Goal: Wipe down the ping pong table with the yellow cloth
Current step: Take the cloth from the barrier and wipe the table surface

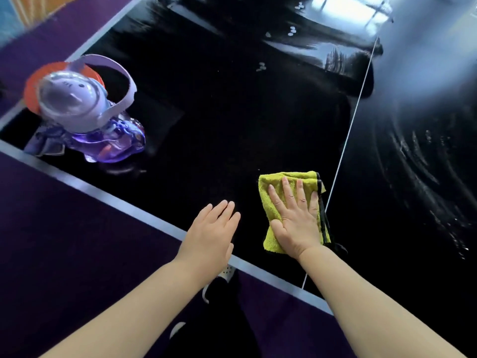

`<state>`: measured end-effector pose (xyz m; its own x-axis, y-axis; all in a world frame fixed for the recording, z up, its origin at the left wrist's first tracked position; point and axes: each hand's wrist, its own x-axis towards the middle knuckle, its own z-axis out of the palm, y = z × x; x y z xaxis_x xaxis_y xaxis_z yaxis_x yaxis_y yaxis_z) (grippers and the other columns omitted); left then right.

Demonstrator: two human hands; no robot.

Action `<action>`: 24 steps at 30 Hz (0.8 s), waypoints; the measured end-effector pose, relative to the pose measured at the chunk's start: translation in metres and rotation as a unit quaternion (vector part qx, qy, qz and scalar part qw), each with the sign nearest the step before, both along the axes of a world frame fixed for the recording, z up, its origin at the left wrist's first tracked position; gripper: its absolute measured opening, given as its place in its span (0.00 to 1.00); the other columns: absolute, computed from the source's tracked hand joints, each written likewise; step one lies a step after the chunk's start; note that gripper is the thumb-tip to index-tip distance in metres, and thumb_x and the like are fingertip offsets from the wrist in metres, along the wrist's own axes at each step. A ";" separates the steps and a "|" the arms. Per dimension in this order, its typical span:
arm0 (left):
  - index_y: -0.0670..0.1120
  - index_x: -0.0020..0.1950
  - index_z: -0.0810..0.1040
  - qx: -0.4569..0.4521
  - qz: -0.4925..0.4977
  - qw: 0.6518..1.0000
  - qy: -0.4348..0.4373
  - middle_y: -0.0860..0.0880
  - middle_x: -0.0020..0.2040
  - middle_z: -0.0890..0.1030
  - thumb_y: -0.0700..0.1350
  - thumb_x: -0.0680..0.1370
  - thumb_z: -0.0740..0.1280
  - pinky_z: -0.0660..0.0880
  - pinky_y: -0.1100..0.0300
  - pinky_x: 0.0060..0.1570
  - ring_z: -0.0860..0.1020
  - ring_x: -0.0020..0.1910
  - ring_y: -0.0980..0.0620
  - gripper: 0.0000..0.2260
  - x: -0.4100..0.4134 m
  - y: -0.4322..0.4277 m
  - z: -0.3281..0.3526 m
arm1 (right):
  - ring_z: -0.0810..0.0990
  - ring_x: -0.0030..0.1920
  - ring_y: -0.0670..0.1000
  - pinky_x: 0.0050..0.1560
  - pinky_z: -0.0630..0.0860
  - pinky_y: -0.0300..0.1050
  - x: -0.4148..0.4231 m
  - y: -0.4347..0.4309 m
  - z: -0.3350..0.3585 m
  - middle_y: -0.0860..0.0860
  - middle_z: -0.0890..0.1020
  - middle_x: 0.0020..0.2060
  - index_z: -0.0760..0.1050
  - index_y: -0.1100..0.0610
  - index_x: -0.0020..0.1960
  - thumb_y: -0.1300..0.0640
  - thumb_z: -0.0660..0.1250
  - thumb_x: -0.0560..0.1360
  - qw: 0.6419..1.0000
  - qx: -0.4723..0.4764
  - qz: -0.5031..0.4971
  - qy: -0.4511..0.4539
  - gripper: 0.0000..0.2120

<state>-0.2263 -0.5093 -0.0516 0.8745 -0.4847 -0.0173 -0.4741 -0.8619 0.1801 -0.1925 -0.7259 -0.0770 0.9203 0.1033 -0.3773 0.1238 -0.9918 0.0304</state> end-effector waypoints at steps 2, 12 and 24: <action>0.41 0.62 0.78 0.007 -0.005 1.000 -0.005 0.41 0.62 0.77 0.49 0.62 0.79 0.73 0.46 0.61 0.75 0.63 0.43 0.31 -0.022 0.012 0.003 | 0.24 0.73 0.55 0.72 0.28 0.63 -0.035 0.018 0.001 0.48 0.30 0.75 0.29 0.39 0.73 0.42 0.36 0.68 1.000 0.017 -0.011 -0.004 0.34; 0.41 0.60 0.79 0.046 0.015 0.999 0.010 0.42 0.61 0.78 0.52 0.60 0.79 0.72 0.48 0.60 0.76 0.62 0.44 0.32 -0.063 0.053 0.017 | 0.28 0.75 0.60 0.70 0.28 0.66 -0.085 0.104 0.004 0.51 0.31 0.76 0.27 0.44 0.74 0.46 0.44 0.74 0.968 0.039 -0.249 -0.013 0.35; 0.41 0.61 0.79 0.043 0.044 0.998 0.033 0.41 0.61 0.78 0.48 0.59 0.80 0.72 0.47 0.61 0.76 0.62 0.43 0.32 0.011 0.054 0.003 | 0.31 0.75 0.66 0.69 0.34 0.74 0.057 0.099 -0.005 0.59 0.36 0.77 0.37 0.52 0.79 0.43 0.50 0.78 0.919 0.054 -0.388 -0.045 0.36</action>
<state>-0.2156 -0.4553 -0.0482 0.9090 -0.4010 -0.1137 -0.3862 -0.9129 0.1318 -0.1353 -0.6268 -0.0820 0.7592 -0.5650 -0.3232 -0.6208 -0.7778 -0.0985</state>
